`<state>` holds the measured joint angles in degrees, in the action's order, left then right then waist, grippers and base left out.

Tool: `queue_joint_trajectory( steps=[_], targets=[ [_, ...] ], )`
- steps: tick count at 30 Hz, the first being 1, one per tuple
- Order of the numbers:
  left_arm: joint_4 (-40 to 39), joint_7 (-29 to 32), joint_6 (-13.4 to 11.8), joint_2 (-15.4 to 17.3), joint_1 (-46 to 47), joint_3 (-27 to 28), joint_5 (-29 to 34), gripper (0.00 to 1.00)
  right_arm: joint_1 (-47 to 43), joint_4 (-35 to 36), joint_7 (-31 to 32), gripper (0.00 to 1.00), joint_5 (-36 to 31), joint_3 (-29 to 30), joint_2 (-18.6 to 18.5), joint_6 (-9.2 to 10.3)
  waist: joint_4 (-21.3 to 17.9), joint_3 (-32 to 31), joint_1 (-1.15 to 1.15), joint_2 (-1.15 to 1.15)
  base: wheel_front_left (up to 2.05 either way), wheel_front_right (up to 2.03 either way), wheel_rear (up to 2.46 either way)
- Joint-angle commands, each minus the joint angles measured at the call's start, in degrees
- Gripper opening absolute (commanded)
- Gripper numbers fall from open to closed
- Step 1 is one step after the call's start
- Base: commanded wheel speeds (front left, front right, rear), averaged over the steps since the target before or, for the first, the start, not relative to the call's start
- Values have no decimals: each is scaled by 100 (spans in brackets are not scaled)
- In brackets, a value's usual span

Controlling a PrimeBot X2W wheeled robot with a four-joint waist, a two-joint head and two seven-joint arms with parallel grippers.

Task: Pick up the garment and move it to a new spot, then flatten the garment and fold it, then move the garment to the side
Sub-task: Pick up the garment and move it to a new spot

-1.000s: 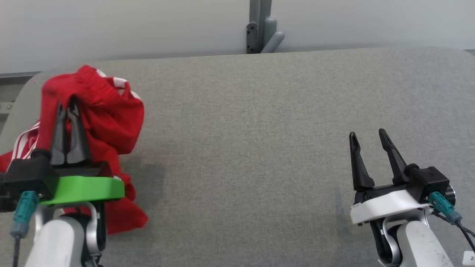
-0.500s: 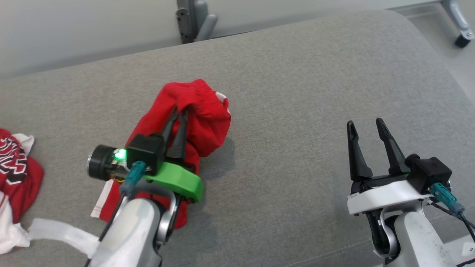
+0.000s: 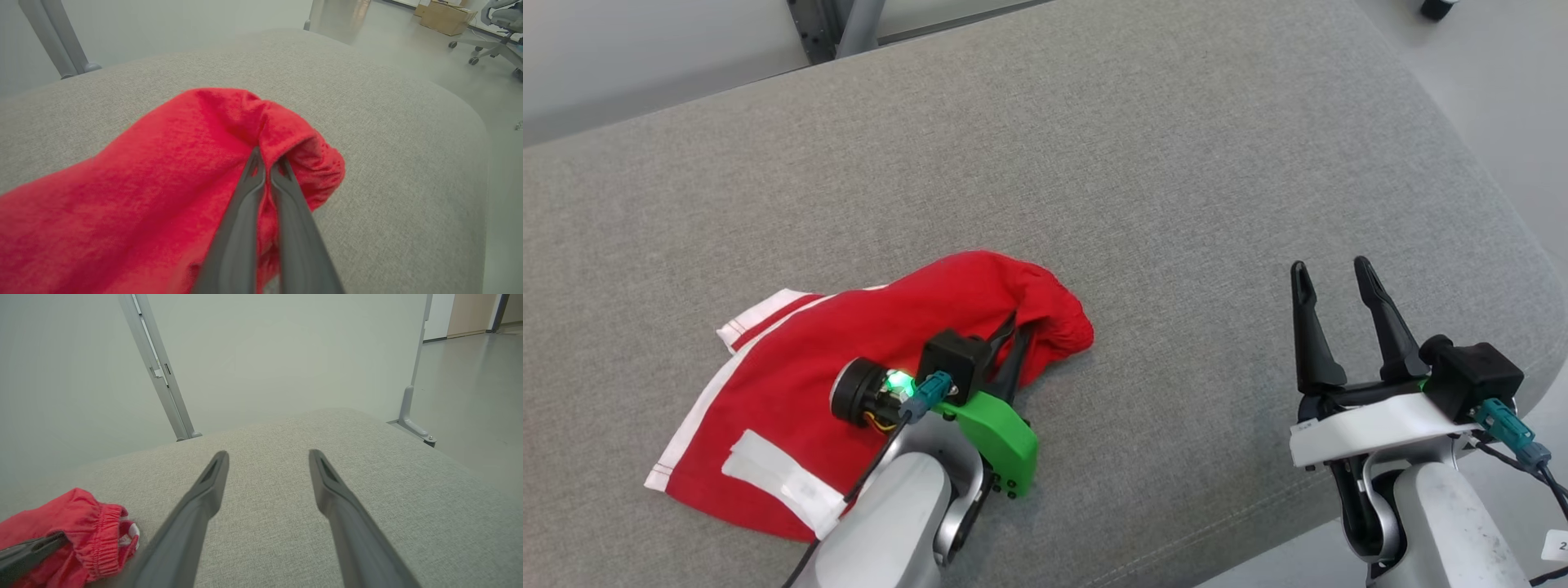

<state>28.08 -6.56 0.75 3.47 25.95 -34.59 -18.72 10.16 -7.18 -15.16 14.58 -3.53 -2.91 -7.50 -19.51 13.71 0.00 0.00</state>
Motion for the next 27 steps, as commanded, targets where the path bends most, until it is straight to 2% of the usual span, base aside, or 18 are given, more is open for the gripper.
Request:
queue_joint_trajectory(
  steps=[1,2,3,4,9,15,20,21,24,25,27],
  targets=[
    [16,-44,20,-5,99,-12,-44,0,7,-11,-17,100,59,6,-3,2,22,-4,0,0,0,0,0],
    [69,-90,34,-13,115,-44,-88,0,0,-15,-17,100,46,16,-1,1,64,-31,0,0,0,0,0],
    [111,-123,47,-21,105,-74,-160,45,-15,-26,-17,100,37,19,-2,1,110,-61,0,0,0,0,0],
    [140,-157,55,-30,95,-116,-187,100,-27,-34,-17,100,28,27,-2,2,161,-99,0,0,0,0,0],
    [53,-378,-30,-49,-68,-173,-467,100,-99,-75,-17,100,-55,55,-3,1,433,-346,0,0,0,0,0],
    [-294,-625,-245,4,-304,82,-714,100,-239,-93,-17,100,-166,132,-6,2,829,-644,0,0,0,0,0],
    [-491,-722,-508,319,-514,483,-837,100,-354,-127,-17,100,-241,181,-6,2,1096,-843,0,0,0,0,0],
    [-570,-757,-609,473,-615,660,-875,100,-403,-149,-17,100,-260,204,-6,2,1182,-917,0,0,0,0,0],
    [-697,-761,-739,743,-813,876,-889,100,-450,-159,-17,100,-274,248,-5,1,1307,-997,0,0,0,0,0],
    [-697,-761,-739,743,-813,876,-889,100,-450,-159,-17,100,-274,248,-5,1,1307,-997,0,0,0,0,0],
    [-850,-742,-815,982,-1028,1037,-956,100,-523,-160,-17,100,-291,283,-6,1,1411,-1066,0,0,0,0,0]
  ],
)
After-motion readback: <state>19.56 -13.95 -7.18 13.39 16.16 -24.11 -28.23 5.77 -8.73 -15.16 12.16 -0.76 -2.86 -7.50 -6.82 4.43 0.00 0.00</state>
